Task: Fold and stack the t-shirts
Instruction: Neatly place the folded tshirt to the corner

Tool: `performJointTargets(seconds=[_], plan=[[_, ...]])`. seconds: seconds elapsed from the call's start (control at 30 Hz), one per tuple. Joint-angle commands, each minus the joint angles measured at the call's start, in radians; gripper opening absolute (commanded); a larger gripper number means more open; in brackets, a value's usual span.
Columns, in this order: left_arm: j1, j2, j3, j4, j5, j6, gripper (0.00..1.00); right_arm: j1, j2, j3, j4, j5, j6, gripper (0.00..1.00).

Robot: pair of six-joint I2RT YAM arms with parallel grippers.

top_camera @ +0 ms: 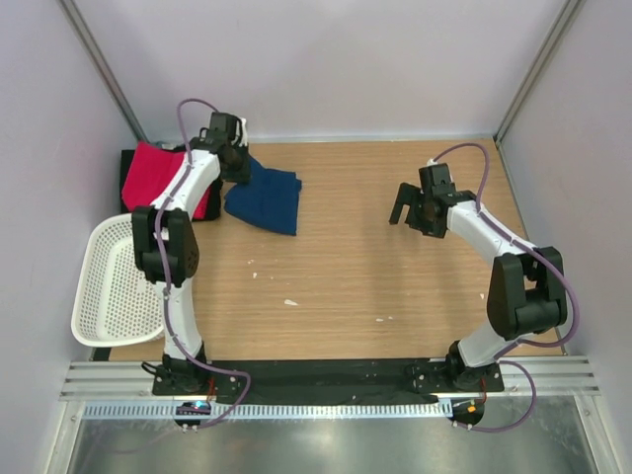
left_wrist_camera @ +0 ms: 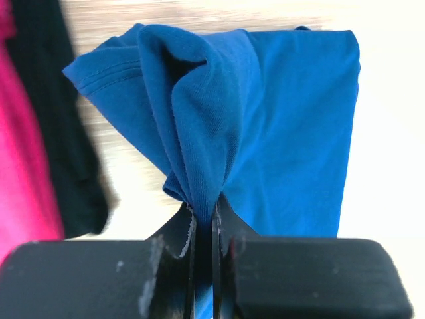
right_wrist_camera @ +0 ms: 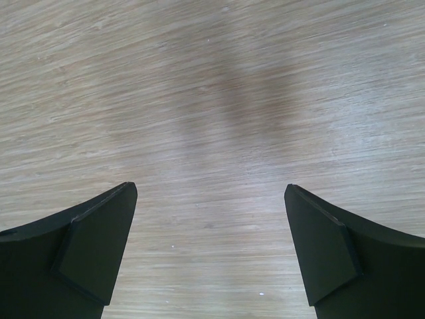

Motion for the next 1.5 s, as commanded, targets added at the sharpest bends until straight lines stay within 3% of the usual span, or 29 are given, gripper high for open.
performJointTargets(seconds=[0.0,0.27,0.6,0.9,1.37,1.43,1.47], plan=[[0.058,-0.086,0.064,-0.093,-0.001,0.113,0.0,-0.002,-0.025,-0.003,0.052,0.024,0.006,0.99],[0.159,-0.138,0.125,-0.066,0.05,0.256,0.0,-0.003,0.027,0.026,0.049,0.002,-0.017,1.0],[0.291,-0.126,0.22,-0.026,0.041,0.204,0.0,-0.002,0.067,0.038,0.041,-0.008,-0.033,1.0],[0.367,-0.14,0.208,-0.012,0.033,0.222,0.0,-0.002,0.104,0.054,0.05,-0.015,-0.03,1.0],[0.44,-0.049,0.183,0.101,-0.181,0.216,0.0,-0.002,0.159,0.083,0.035,-0.057,-0.026,1.0],[0.449,-0.032,0.176,0.109,-0.206,0.199,0.09,-0.002,0.165,0.093,0.032,-0.06,-0.027,1.0],[0.452,-0.026,0.177,0.114,-0.211,0.196,0.19,-0.002,0.167,0.098,0.029,-0.06,-0.03,1.0]])
